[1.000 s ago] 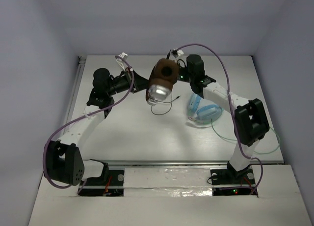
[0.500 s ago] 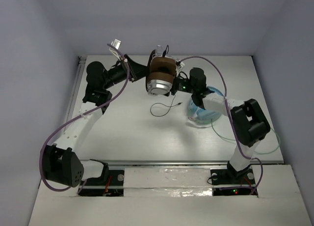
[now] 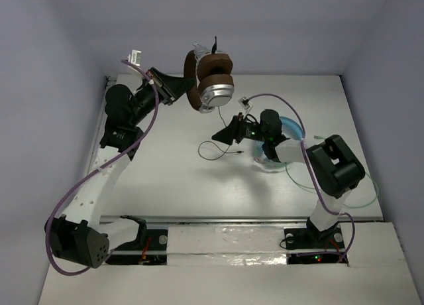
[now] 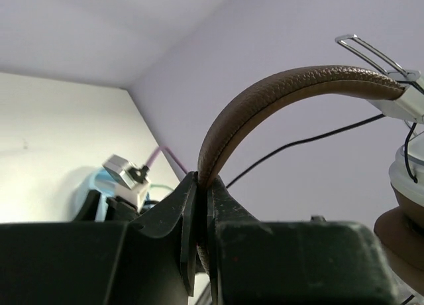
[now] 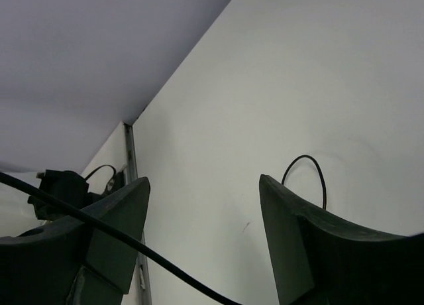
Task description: Wrap the headphones
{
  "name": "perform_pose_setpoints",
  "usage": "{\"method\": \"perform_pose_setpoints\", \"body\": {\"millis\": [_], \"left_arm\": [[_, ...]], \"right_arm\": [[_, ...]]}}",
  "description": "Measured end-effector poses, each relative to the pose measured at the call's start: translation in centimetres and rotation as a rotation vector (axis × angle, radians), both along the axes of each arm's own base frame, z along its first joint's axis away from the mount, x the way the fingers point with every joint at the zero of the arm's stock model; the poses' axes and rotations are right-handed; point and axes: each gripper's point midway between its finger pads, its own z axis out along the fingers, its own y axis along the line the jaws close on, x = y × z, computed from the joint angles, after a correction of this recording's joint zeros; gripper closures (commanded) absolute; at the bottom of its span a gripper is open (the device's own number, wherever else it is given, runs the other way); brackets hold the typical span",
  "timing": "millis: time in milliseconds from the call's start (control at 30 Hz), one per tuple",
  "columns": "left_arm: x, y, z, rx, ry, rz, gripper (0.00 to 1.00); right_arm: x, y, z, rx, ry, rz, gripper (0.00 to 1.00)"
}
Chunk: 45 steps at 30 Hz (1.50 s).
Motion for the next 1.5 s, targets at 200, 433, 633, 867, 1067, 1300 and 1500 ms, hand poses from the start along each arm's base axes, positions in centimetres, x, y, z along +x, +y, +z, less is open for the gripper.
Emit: {"method": "perform_pose_setpoints", "body": {"millis": [200,433,633,867,1067,1300,1500], "left_arm": [[1.0,2.2,0.6,0.001,0.006,0.147,1.00],[3.6,6.4,-0.2,0.021,0.042,0.437,1.00],[4.7,11.2,-3.6,0.057,0.106,0.716,1.00],[5.2,16.0,-7.4,0.208,0.172,0.976,1.00],[4.6,18.7,-10.7,0.384,0.230,1.120,1.00],[3.4,17.5,-12.5,0.595,0.226,1.202,1.00],[2.2,14.9,-14.4,0.789,0.208,1.217,1.00]], "right_arm": [[-0.7,-0.3,-0.3,0.023,0.027,-0.008,0.75],[-1.5,-0.8,0.3,-0.026,0.051,-0.082,1.00],[-3.1,-0.5,0.0,-0.170,0.066,-0.155,1.00],[-7.7,0.8,-0.4,-0.383,0.053,-0.173,1.00],[-11.3,0.8,2.8,-0.460,-0.009,-0.164,1.00],[-13.2,0.6,7.5,-0.500,-0.103,-0.162,1.00],[-13.4,0.0,12.2,-0.498,-0.169,-0.161,1.00]]}}
